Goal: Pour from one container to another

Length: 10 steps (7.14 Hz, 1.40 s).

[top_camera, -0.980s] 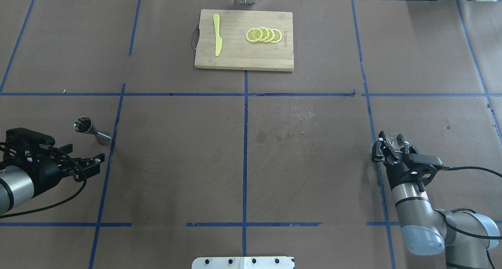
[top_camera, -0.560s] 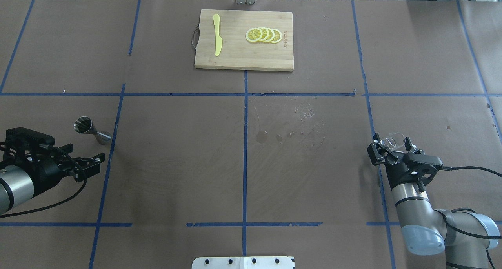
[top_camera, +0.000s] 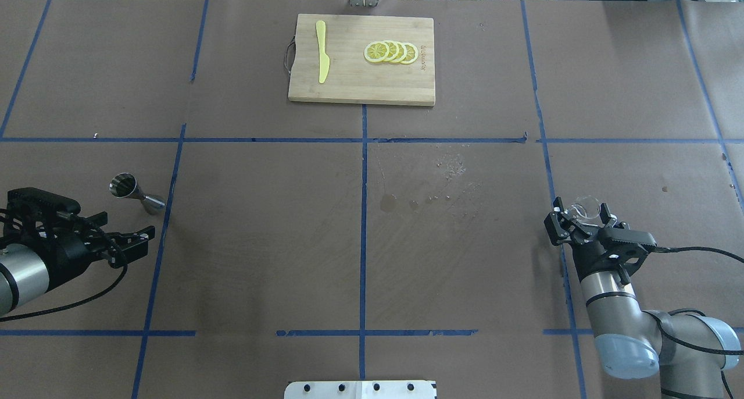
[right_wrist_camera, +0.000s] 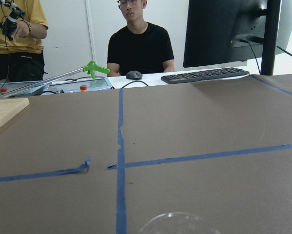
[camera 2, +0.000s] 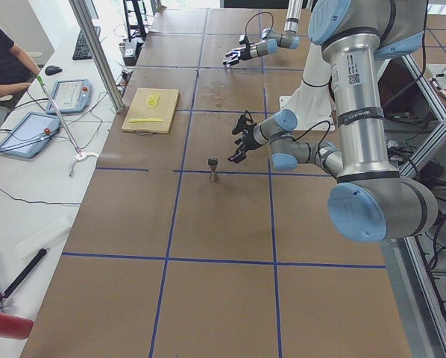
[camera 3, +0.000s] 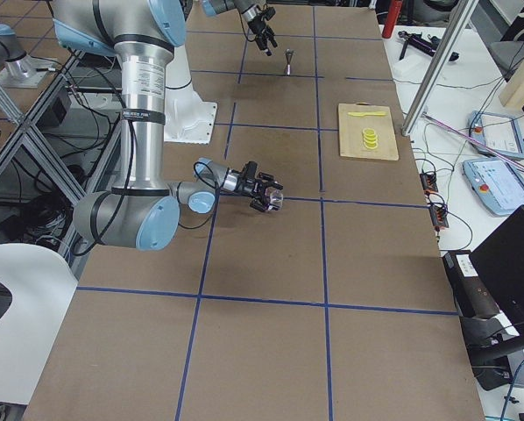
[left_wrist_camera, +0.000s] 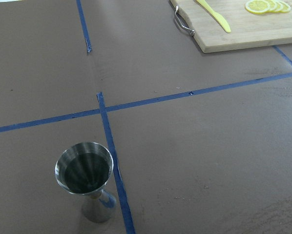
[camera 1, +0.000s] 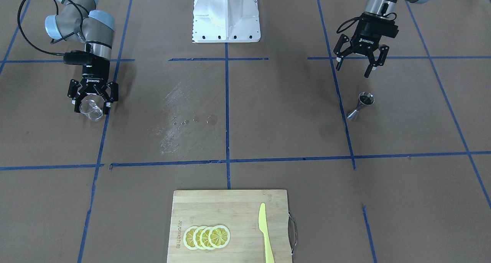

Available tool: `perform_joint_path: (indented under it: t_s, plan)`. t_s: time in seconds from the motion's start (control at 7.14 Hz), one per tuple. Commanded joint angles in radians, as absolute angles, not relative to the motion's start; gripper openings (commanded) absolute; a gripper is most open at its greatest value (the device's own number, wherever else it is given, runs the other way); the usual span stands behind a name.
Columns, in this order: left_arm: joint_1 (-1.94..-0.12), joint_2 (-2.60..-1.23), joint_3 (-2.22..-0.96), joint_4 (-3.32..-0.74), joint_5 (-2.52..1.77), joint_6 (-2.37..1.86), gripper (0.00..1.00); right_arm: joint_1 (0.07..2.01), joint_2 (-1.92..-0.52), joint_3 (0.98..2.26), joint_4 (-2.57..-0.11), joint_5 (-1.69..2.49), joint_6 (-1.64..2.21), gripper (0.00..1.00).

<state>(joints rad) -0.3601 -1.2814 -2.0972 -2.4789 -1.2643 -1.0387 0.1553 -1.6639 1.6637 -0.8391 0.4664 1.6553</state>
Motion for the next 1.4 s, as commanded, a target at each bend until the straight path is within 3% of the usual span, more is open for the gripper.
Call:
perform_joint_path:
  t_s: [0.0, 0.42, 0.7, 0.98, 1.26]
  plan:
    - [-0.4, -1.281, -2.098, -2.479, -1.302, -1.016, 1.0, 0.156, -1.686, 1.744, -0.818, 0.538, 1.526, 1.0]
    - [-0.481, -1.279, -2.173, -2.459, -1.462, -0.939, 1.0, 0.152, -1.698, 1.726, -0.821, 0.561, 1.489, 1.0]
    - [-0.849, -1.305, -2.268, -2.288, -1.867, -0.68, 1.0, 0.131, -1.698, 1.704, -0.821, 0.563, 1.499, 1.0]
    - [-1.129, -1.307, -2.231, -2.272, -2.082, -0.417, 1.0, 0.109, -1.697, 1.681, -0.819, 0.558, 1.502, 1.0]
    - [-1.338, -1.308, -2.102, -2.272, -2.132, -0.165, 1.0, 0.095, -1.687, 1.648, -0.816, 0.555, 1.502, 1.0]
